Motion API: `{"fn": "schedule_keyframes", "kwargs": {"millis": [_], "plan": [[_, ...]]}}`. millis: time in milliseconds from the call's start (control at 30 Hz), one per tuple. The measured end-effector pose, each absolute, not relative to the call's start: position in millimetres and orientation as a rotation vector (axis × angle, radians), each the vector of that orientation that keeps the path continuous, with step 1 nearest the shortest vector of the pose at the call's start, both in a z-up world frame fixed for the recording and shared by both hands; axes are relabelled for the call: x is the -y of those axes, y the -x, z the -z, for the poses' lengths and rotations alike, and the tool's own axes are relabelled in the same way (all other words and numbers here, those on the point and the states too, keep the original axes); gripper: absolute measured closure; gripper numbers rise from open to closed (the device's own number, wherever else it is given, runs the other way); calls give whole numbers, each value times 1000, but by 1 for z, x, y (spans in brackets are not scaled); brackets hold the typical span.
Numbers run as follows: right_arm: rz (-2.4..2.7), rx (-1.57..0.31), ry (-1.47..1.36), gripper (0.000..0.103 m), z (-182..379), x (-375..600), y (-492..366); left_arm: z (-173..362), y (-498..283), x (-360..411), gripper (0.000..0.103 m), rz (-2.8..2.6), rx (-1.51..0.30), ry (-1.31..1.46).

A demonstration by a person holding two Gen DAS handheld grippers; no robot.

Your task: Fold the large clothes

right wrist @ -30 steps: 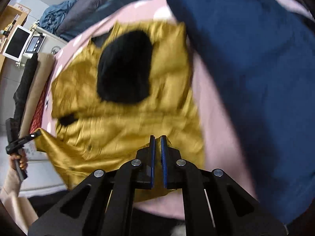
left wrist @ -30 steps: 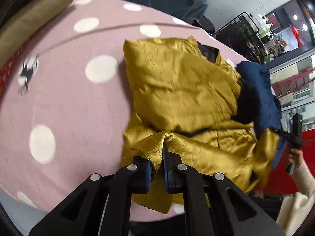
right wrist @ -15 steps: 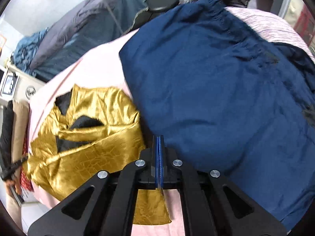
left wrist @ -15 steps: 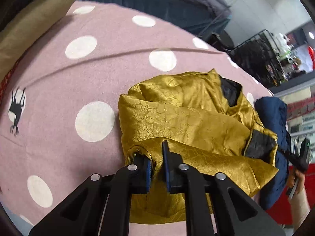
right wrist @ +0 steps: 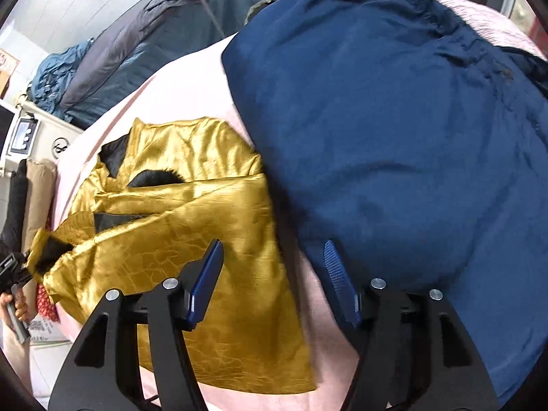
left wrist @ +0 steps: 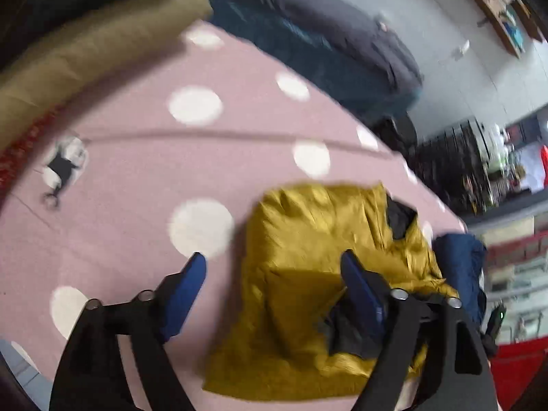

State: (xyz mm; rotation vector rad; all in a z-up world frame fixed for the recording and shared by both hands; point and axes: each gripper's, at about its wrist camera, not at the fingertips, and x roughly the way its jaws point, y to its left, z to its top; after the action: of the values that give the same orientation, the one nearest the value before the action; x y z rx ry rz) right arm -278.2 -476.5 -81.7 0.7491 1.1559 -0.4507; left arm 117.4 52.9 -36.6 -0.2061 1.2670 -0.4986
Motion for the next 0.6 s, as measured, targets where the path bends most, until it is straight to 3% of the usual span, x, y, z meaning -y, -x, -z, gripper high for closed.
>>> {"fn": "schedule_keyframes", "kwargs": {"millis": [100, 267, 467, 533, 567, 600], "plan": [[417, -1185, -747, 41, 92, 471, 271, 38, -122, -68, 24, 498, -1289, 262], [406, -1233, -768, 41, 117, 469, 270, 56, -101, -47, 24, 552, -1327, 31], [411, -1230, -770, 40, 128, 469, 267, 91, -79, -20, 24, 586, -1383, -12], [411, -1237, -760, 41, 128, 466, 265, 95, -76, -13, 35, 589, -1379, -25], [414, -1238, -755, 55, 127, 466, 265, 94, -75, -10, 46, 600, -1374, -28], [407, -1235, -759, 77, 126, 464, 264, 91, -73, -6, 51, 616, -1369, -41]]}}
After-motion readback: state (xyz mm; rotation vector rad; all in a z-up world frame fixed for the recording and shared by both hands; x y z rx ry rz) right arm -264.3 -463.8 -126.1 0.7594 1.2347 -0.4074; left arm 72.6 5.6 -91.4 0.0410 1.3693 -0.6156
